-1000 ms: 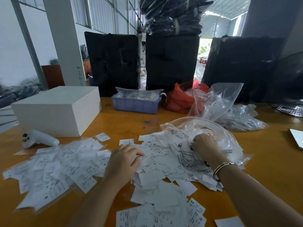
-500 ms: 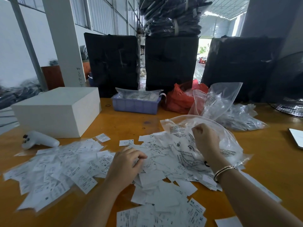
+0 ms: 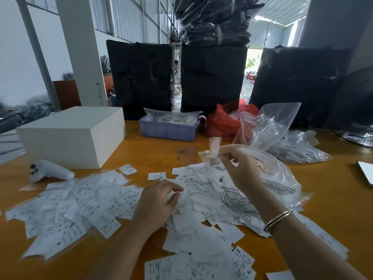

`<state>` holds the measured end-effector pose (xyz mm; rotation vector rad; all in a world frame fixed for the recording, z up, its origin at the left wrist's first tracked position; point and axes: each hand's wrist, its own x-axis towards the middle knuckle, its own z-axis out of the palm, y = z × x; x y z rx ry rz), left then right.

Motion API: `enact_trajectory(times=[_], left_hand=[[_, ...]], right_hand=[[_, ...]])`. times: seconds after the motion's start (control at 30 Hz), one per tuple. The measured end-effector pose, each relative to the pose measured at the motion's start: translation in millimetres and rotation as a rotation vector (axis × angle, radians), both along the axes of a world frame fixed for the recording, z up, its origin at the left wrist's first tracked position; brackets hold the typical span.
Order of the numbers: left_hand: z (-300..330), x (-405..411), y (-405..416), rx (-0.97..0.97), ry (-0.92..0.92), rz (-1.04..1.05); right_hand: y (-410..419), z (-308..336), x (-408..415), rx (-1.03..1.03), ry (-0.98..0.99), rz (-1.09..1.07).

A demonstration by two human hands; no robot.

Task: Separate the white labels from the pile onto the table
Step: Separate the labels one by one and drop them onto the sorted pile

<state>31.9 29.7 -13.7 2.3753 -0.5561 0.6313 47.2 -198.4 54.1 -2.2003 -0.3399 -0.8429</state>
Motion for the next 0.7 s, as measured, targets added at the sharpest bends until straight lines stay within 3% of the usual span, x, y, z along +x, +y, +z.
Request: enact_trajectory(times=[0.13, 0.23, 0.43, 0.53, 0.7], left_hand=[[8.4, -8.7, -4.5, -0.254, 0.218, -0.101], [11.1, -10.5, -4.7, -0.365, 0.346, -0.183], [6.1, -4.4, -4.9, -0.395, 0.325, -0.092], [2.6, -0.3, -1.5, -0.497, 0.317, 0.019], [2.0, 2.5, 0.7, -0.607, 0.367, 0.090]], right_hand=[[34.0, -8.7, -17.2, 0.230, 0.327, 0.328], [47.2, -18.8, -22.5, 0.155, 0.476, 0.454], [54.5, -34.9, -13.5, 0.045, 0.493, 0.377], [53.3, -45.3, -3.5, 0.043, 0.444, 0.209], [51.2, -65.5, 1.2, -0.332, 0.413, 0.112]])
